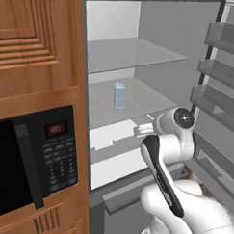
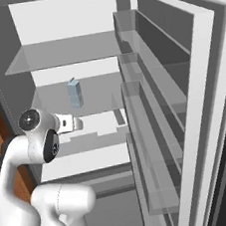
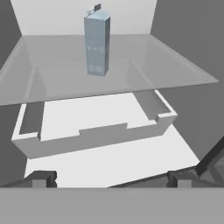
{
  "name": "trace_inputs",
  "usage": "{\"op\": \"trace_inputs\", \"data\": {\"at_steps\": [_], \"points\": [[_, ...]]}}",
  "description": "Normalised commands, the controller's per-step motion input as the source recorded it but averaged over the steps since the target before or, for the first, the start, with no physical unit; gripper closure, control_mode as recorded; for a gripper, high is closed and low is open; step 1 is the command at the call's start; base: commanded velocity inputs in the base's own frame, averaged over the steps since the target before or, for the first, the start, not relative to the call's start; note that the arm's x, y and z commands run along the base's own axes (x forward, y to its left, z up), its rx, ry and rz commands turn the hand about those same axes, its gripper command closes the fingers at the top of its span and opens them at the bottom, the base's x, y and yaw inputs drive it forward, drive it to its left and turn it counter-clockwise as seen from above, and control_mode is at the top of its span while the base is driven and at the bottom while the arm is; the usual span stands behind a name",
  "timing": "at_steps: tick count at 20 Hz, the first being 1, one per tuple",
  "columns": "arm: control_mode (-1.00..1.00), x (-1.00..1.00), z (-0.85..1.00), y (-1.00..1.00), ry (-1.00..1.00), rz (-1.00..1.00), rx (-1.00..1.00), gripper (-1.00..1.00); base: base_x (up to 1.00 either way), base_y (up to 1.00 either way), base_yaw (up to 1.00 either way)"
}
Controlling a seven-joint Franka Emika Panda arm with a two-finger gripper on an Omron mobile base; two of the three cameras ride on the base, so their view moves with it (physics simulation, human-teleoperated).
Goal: Take a sugar cube from the saucer and place it inside the coffee. Then, grab milk from the fridge and place it next to the coffee on the counter to sweeten the coffee.
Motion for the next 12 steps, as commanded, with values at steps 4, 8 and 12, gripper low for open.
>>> {"op": "trace_inputs", "data": {"at_steps": [4,8,12], "points": [[-1.0,0.14,0.79,0.11,-0.01,0.0,0.04,-1.0,0.0,0.0,0.0],[-1.0,0.28,0.7,0.28,0.0,0.0,0.12,-1.0,0.0,0.0,0.0],[-1.0,0.25,0.41,0.32,0.07,0.0,0.15,-1.0,0.0,0.0,0.0]]}}
